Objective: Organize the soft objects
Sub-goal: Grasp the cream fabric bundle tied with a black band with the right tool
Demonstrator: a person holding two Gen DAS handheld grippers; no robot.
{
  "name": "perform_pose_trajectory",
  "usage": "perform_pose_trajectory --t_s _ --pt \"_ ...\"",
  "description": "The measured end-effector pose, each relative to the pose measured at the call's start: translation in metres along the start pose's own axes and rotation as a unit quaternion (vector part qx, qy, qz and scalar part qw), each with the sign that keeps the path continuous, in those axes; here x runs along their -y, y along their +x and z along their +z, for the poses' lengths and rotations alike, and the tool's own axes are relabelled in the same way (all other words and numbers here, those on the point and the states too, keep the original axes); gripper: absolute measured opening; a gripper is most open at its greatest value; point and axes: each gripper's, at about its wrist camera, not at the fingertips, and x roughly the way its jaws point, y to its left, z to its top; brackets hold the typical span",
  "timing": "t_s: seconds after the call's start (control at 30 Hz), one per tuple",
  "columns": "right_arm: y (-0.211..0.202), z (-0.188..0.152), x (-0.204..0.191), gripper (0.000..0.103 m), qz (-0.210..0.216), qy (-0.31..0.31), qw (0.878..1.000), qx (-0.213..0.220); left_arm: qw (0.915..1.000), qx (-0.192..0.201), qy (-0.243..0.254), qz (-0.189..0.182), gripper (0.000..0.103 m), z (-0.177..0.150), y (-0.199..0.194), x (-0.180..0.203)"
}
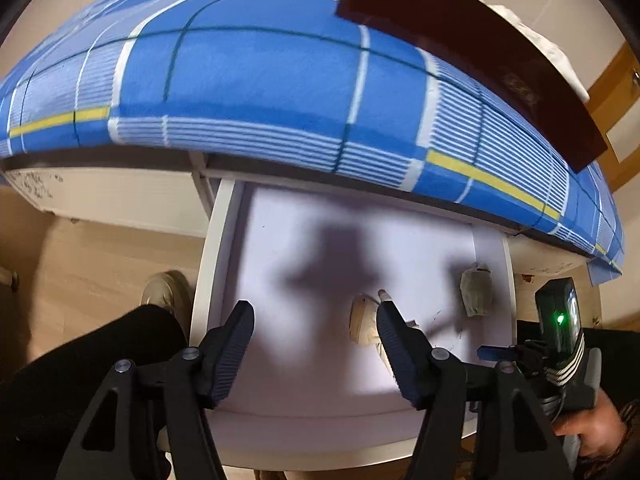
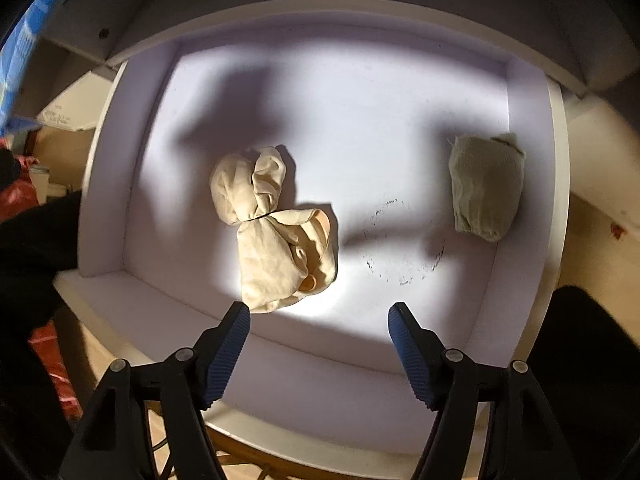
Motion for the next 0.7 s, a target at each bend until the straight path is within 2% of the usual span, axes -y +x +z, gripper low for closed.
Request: perform_pose_trajectory --t_s 0.2,0.5,0.7 --pt "0.004 0.004 -0.015 0.072 -0.015 -0.028 0.999 0.008 0.9996 0.002 -0.029 -0.008 0.064 0.004 -0.003 -0.011" --pt "0.012 0.022 -0.044 0.072 -0.017 -0.07 0.997 0.022 0.9993 -0.005 -0.038 -0.004 0.064 0.005 0.001 -0.012" --pt "0.039 0.036 -0.054 0.072 -0.056 -0.097 0.994 0.011 0.9992 -0.009 -0.039 -0.001 0.064 0.006 0.004 -0.013"
